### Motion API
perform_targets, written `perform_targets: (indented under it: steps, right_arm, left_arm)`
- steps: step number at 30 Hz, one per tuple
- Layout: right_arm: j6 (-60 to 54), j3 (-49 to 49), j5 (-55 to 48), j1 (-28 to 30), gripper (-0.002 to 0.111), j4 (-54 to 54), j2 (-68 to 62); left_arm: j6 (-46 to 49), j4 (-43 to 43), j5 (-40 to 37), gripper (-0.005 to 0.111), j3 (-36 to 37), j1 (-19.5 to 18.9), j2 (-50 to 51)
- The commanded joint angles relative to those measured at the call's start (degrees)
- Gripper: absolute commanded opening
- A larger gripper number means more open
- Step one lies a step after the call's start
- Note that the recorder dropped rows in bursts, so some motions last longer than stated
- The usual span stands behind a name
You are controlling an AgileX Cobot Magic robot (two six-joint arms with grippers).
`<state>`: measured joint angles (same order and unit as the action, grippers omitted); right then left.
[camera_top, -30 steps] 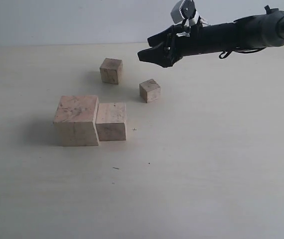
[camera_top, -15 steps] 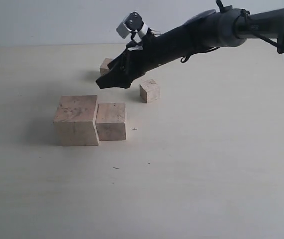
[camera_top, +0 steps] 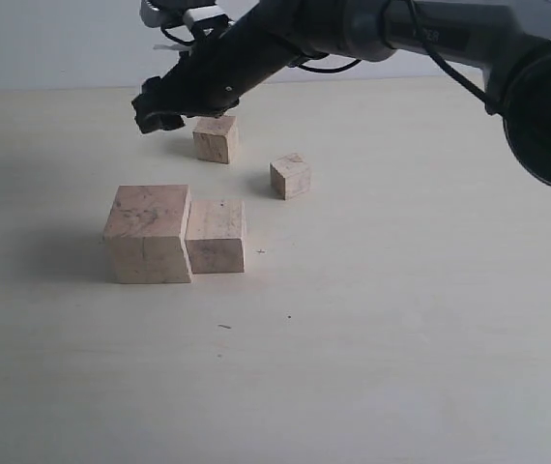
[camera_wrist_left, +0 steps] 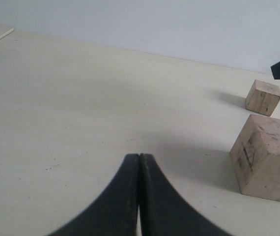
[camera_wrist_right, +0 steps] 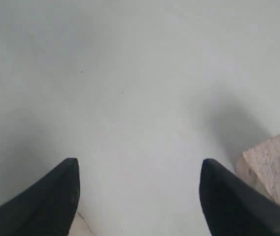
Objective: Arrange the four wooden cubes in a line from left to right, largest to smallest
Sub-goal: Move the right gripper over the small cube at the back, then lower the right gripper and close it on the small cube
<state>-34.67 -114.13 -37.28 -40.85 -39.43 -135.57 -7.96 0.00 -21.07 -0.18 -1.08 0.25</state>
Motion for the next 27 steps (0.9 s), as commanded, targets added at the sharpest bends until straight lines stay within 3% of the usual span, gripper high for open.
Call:
perform_targets:
  steps: [1,5,7,12,21,27]
  right_arm:
    - [23.0,-2.7,1.6,-1.2,0.066,14.6,0.6]
    - [48.0,-5.1,-1.5,-1.2,0.071,32.4,0.6]
    - [52.7,-6.2,-2.7,-1.2,0.073,34.5,0.6]
    - [52.9,-7.5,-2.1,-1.2,0.073,33.9,0.6]
    - [64.0,-8.0,-2.8,-1.2,0.073,34.9,-3.6]
    - [66.6,-13.6,-2.9,-1.3,0.073,34.0,-7.4]
  left_arm:
    - [0.3,-0.7,0.5,0.000,0.2,-0.2,-0.2]
    - [0.3,-0.7,0.5,0.000,0.2,-0.2,-0.2]
    - [0.3,-0.7,0.5,0.000,0.2,-0.2,-0.2]
    - [0.3,-0.7,0.5,0.000,0.2,-0.2,-0.2]
    - [0.3,-0.7,0.5,0.000,0.2,-0.2,-0.2]
    - [0.3,-0.7,0.5,0.000,0.2,-0.2,-0.2]
